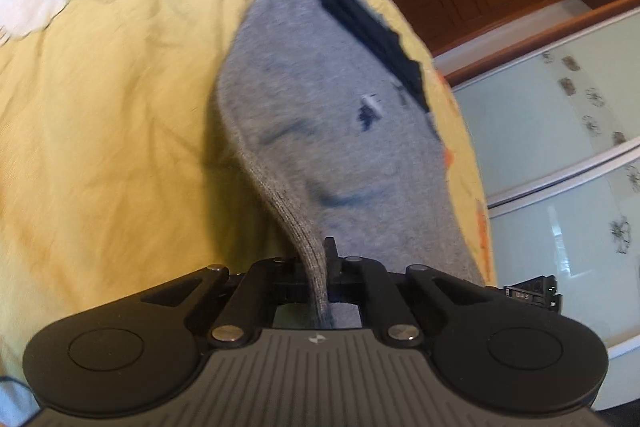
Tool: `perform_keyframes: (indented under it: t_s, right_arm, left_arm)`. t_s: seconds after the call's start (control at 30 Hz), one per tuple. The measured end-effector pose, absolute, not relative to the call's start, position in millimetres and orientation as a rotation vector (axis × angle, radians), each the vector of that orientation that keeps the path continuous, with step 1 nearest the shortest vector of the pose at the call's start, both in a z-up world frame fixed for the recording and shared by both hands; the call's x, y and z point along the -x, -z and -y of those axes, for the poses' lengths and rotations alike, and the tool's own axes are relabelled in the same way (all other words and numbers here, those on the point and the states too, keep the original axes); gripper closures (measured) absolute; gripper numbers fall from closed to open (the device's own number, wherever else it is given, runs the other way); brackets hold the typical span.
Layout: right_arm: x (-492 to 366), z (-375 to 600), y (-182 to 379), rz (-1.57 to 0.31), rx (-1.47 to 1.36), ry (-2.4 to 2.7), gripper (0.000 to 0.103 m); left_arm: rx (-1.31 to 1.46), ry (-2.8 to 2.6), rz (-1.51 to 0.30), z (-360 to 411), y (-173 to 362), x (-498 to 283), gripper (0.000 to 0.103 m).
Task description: Fold small clothes
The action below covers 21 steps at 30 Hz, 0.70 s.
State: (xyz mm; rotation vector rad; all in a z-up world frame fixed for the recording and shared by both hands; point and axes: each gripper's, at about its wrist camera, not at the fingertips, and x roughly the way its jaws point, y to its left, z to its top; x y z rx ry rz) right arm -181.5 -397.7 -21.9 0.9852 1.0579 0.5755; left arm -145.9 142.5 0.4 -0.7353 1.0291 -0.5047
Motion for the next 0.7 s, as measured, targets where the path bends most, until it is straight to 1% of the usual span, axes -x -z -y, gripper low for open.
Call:
perform_keyframes:
  t_s: [0.2, 0.37, 0.53, 0.7]
  right_arm:
    - [168, 402, -7, -0.95, -0.983, -0.641, 0.09]
    - [134, 404, -34, -0.863, -0.976, -0.687, 0.09]
    - [81, 408, -57, -0.74, -1.011, -0.723, 0.09]
    - [9, 409, -69, -0.647, -1.049, -0.736, 0.09]
  left_arm:
    - [0.763, 0.57, -0.918, -145, -36, 125, 0.099]
    - [0.769, 0.6, -0.828, -141, -63, 90, 0.099]
    - [0.776, 0.613, -0.743, -138, -80, 43, 0.099]
    - [0.768, 0.592, -0.67, -140, -91, -23, 0.099]
